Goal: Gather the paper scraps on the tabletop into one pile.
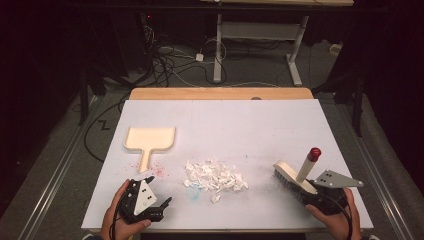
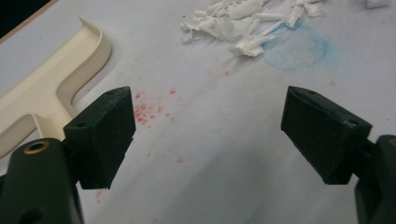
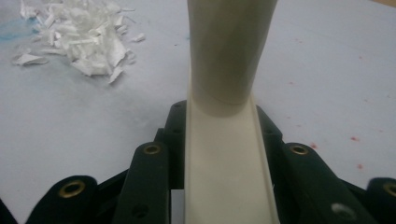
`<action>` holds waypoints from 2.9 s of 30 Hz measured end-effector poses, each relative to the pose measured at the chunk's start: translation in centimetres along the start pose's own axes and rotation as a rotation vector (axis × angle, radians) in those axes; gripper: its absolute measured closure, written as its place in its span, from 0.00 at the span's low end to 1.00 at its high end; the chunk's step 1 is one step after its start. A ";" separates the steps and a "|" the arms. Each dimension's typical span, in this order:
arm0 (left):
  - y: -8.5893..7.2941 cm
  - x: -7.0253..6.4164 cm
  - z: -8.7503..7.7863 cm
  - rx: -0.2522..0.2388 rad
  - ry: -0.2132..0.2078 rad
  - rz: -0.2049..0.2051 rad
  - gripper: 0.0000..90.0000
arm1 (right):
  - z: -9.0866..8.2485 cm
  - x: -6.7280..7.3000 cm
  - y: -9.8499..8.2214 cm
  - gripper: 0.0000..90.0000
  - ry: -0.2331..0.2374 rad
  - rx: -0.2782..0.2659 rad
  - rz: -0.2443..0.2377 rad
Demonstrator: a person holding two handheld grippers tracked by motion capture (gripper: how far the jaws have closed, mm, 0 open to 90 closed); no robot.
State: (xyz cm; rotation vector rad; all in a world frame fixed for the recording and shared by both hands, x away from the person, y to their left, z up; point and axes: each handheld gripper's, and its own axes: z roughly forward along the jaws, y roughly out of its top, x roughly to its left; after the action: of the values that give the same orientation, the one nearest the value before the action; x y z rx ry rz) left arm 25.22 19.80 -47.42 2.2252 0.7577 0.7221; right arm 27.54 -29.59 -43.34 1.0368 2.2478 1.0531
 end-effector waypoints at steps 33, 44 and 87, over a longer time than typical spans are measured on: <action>0.3 0.3 -0.4 -0.047 -0.004 -0.008 0.19 | 3.2 3.8 5.8 0.76 0.066 -0.135 0.013; 0.3 0.3 -0.5 -0.047 0.002 -0.011 0.19 | 2.9 3.9 3.7 0.76 0.007 -0.033 -0.074; 0.1 0.8 -0.4 -0.060 -0.005 -0.038 0.19 | 13.2 7.4 8.0 0.75 0.014 -0.143 -0.147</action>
State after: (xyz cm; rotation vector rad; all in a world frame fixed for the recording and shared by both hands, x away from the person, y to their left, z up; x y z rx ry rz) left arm 25.52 20.50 -46.86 2.1527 0.7638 0.7119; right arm 35.08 -14.38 -45.59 0.7952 2.1857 1.1416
